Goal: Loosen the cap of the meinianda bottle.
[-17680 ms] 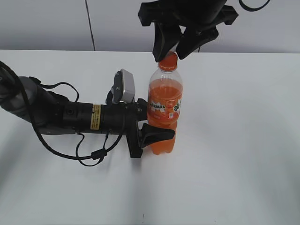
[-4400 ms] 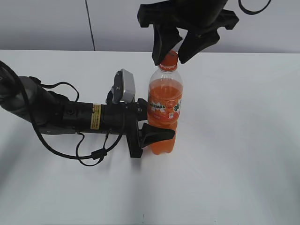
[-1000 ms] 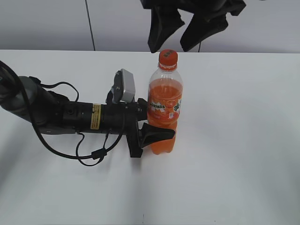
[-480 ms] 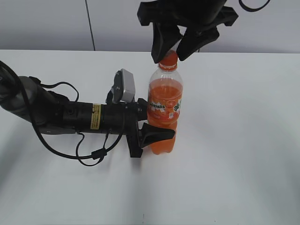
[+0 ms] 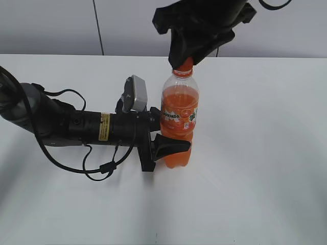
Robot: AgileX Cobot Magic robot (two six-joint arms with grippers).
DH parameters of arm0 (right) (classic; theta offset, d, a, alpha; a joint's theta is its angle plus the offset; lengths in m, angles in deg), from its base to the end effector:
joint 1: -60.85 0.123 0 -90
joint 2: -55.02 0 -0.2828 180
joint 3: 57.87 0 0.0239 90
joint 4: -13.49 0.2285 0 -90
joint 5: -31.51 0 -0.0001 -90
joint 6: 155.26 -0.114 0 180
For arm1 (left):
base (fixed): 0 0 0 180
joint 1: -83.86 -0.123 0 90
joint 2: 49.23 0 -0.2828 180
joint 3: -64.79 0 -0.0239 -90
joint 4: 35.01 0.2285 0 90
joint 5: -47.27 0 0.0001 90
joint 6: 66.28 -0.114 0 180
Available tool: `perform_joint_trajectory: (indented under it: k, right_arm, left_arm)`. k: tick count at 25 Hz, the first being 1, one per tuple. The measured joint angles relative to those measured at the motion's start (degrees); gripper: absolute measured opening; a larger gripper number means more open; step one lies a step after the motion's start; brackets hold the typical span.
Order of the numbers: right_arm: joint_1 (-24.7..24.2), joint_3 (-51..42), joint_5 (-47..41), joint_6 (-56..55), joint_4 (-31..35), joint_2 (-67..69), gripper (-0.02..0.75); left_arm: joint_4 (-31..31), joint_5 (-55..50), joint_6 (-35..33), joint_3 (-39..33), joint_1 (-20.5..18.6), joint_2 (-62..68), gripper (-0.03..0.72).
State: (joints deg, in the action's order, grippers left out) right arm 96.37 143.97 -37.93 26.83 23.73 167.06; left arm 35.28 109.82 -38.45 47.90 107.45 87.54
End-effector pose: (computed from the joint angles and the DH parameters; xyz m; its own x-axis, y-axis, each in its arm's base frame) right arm 0.2936 0.2329 0.3030 -0.7780 -0.5228 -0.3486 -0.6000 0.7828 0.1652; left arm 0.3127 -0.2404 0.0905 -0.0642 0.2750 -0.9593 0.9930 0.1129 -0.0341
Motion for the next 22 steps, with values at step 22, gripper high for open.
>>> perform_joint_trajectory:
  k: [22]
  right_arm:
    - [0.0,0.18,0.01,78.96,-0.08,-0.22,0.263]
  left_arm:
    - [-0.16,-0.01,0.05,0.0,0.0,0.0,0.391]
